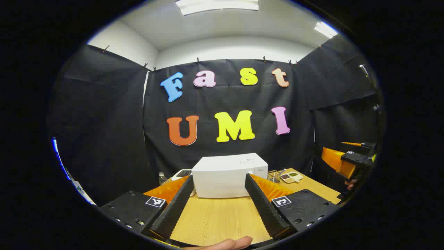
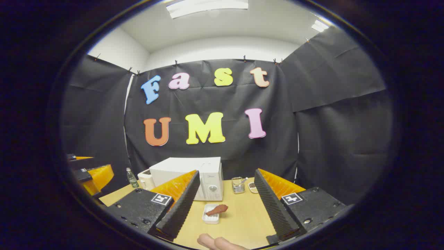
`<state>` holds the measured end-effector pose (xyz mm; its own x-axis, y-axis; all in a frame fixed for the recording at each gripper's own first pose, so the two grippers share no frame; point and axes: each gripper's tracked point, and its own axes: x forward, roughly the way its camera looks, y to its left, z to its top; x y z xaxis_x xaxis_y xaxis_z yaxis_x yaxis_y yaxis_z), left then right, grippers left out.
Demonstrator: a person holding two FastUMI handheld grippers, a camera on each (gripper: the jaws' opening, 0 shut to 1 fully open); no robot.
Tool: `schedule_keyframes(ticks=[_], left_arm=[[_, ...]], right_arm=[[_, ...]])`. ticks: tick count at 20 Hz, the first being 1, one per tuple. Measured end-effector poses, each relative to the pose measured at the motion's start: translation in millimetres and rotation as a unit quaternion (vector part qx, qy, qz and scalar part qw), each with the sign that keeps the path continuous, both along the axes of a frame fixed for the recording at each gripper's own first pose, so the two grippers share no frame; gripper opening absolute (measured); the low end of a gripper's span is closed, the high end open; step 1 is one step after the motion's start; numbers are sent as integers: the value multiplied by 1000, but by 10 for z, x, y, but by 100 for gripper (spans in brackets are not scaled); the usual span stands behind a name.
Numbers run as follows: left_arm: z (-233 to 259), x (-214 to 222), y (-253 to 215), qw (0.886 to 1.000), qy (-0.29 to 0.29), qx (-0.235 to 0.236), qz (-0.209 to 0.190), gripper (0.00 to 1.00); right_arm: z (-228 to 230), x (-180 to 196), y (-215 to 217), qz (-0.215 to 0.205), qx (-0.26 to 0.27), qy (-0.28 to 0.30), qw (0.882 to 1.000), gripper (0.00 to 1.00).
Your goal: Open the microwave oven with the left hand, put the food in, and close the microwave oven.
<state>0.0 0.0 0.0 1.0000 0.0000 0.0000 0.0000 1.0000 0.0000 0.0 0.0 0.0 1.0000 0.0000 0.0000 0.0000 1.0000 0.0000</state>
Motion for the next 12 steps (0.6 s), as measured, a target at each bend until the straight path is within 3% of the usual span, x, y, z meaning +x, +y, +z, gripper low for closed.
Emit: schedule_keyframes(ticks=[1,12], left_arm=[[6,-47,39,1000,0,-3,0,95],[76,-180,8,999,-9,-30,-21,95]], right_arm=[[5,-23,19,3,1,-2,1000,100],[72,-130,-131,9,-2,-11,1000,100]])
